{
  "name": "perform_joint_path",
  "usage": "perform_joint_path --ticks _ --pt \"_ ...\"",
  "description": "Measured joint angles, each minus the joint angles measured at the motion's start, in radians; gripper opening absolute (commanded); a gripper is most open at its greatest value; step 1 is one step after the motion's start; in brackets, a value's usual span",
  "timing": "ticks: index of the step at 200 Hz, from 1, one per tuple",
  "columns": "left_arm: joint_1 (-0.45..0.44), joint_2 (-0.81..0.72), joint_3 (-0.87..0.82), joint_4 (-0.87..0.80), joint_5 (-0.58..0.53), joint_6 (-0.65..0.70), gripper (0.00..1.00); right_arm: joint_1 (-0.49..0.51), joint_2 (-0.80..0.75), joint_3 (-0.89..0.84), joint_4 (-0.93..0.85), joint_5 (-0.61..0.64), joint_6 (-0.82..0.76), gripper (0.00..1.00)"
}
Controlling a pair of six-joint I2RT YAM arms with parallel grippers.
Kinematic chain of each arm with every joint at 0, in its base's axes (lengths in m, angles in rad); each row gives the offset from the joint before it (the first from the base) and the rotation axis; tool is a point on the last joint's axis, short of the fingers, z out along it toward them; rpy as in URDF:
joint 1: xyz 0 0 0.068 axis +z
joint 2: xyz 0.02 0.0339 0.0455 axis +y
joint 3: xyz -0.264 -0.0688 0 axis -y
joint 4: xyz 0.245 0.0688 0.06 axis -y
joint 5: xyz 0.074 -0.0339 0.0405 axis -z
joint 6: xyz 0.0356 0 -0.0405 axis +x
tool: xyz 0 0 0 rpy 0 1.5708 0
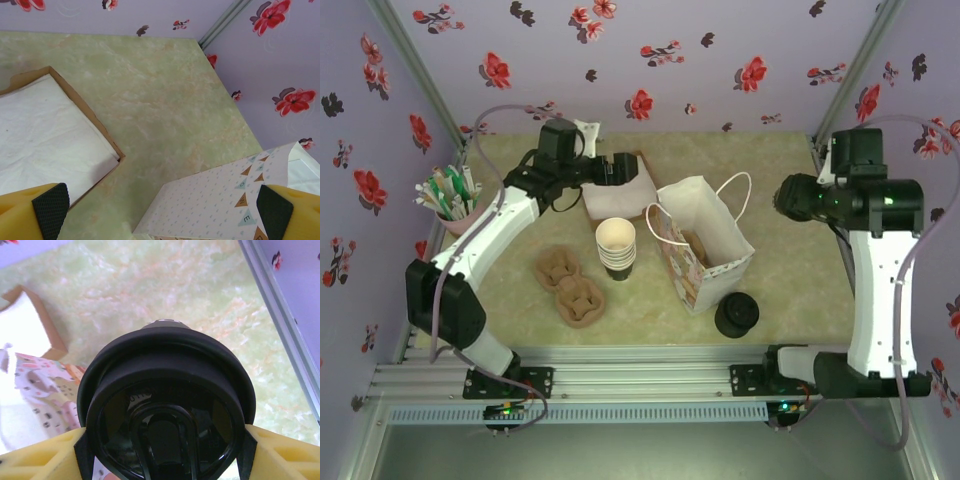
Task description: Pack the takeout coffee
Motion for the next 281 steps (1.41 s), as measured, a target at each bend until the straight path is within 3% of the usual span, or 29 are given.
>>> perform_joint_path --ticks 64,158,281 --pt "-0.007 0.073 0.057 0.007 0.016 0.0 0.99 0.086 -0.042 0.146 -0.031 -0.108 0.035 0.7" --pt "-0.009 0.089 0.058 0.007 0.023 0.0 0.99 0.169 -0.079 0.12 0.06 -0.352 0.087 0.7" --pt "-0.01 0.097 0.058 0.007 0.025 0.0 0.99 0.21 -0.109 0.144 0.08 -0.378 0.095 0.69"
